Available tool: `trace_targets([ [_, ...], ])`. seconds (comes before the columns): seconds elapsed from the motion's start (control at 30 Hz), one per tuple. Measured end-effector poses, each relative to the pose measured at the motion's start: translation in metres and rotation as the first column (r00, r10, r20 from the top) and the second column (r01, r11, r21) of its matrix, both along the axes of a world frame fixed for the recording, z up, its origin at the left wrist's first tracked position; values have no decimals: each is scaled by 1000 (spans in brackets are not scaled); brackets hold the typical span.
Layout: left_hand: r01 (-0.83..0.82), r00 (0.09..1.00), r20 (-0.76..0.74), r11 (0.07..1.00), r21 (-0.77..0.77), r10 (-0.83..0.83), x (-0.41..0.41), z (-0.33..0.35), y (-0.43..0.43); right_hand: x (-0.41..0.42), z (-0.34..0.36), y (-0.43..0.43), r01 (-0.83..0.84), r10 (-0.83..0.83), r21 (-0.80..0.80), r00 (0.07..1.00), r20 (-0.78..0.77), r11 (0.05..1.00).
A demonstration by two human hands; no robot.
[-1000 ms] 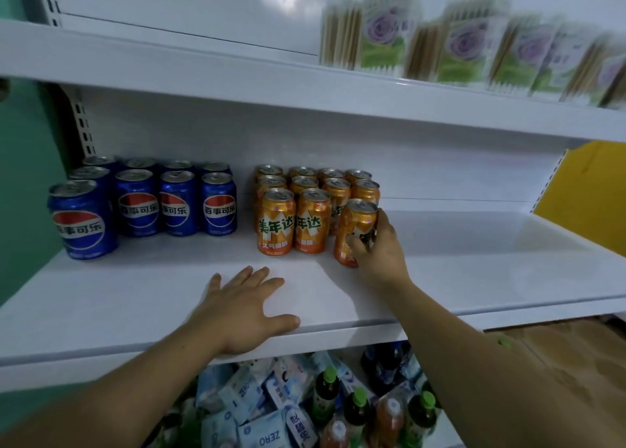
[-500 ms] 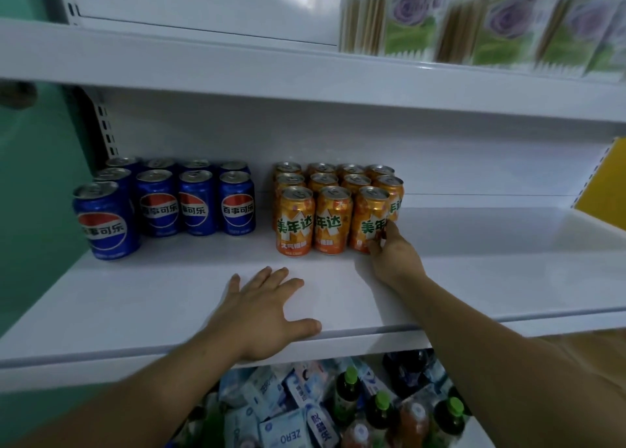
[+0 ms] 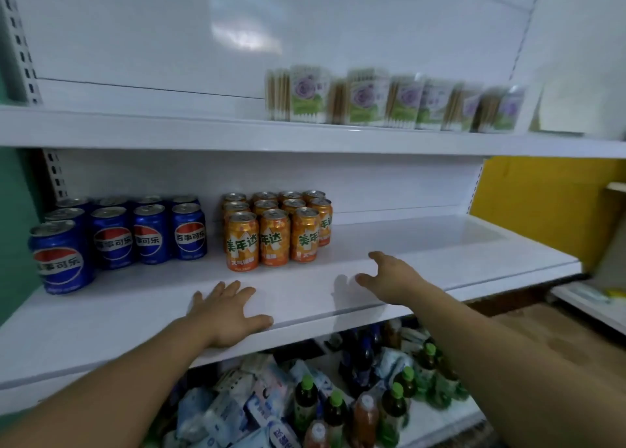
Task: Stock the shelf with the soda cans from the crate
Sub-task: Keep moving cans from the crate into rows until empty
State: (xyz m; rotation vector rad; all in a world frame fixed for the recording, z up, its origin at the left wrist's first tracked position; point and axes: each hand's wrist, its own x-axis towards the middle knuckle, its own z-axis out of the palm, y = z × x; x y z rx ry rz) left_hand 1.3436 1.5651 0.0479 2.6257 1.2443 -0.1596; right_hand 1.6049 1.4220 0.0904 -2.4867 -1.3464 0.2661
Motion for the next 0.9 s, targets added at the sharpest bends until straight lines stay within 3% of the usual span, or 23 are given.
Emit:
trace_targets([
  [0.17, 317, 947, 34, 946, 69, -320, 80, 18, -61, 22, 8, -82, 158, -158, -15, 987, 13, 987],
  [0.4, 711, 696, 13, 691, 129, -718, 185, 14, -182, 44, 4, -204, 411, -410, -68, 912, 22, 909],
  [0.73, 860, 490, -59, 493, -131, -870, 280, -50, -287, 79, -52, -346, 672, -687, -195, 727, -13, 715],
  [0.9, 862, 458, -129, 475, -178, -880, 328, -103, -304, 111, -105, -382, 709, -745, -269, 665, -53, 652],
])
